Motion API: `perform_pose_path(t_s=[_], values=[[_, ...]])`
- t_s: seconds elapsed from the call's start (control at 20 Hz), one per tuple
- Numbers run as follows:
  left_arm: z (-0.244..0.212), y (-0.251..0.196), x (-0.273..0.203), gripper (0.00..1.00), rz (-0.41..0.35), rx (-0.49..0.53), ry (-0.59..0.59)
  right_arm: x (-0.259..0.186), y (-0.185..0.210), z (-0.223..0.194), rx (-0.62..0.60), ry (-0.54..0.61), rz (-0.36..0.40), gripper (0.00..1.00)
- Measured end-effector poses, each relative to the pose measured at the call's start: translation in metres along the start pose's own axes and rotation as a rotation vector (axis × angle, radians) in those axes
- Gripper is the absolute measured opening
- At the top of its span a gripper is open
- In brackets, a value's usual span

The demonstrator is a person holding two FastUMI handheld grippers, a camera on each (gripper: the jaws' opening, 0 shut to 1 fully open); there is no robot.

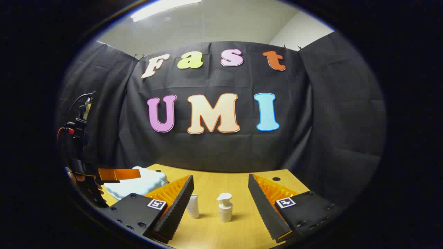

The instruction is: First open the suitcase, pack the skin care products into it, and then close the suitcase.

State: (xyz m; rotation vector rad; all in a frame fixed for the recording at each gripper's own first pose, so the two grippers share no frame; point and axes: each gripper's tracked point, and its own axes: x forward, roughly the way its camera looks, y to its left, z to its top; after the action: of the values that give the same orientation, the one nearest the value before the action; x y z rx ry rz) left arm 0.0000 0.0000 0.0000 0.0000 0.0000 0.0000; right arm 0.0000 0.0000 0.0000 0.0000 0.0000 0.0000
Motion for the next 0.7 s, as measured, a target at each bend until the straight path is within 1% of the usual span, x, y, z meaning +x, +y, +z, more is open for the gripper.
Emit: perform_pose_path(t_s=[0.25,0.5,0.7], values=[[-0.01,0.001,0.004,0.95,0.011,-0.022,0.045,0.001,0.005,-0.005,-0.009,0.02,0.016,0.99],[-0.018,-0.001,0.006,0.95,0.022,-0.026,0.062,0.004,0.012,-0.012,-0.015,0.045,0.052,0.99],[-0.019,-0.004,0.012,0.95,0.022,-0.02,0.07,0.009,0.01,-0.013,-0.006,0.046,0.055,0.99]])
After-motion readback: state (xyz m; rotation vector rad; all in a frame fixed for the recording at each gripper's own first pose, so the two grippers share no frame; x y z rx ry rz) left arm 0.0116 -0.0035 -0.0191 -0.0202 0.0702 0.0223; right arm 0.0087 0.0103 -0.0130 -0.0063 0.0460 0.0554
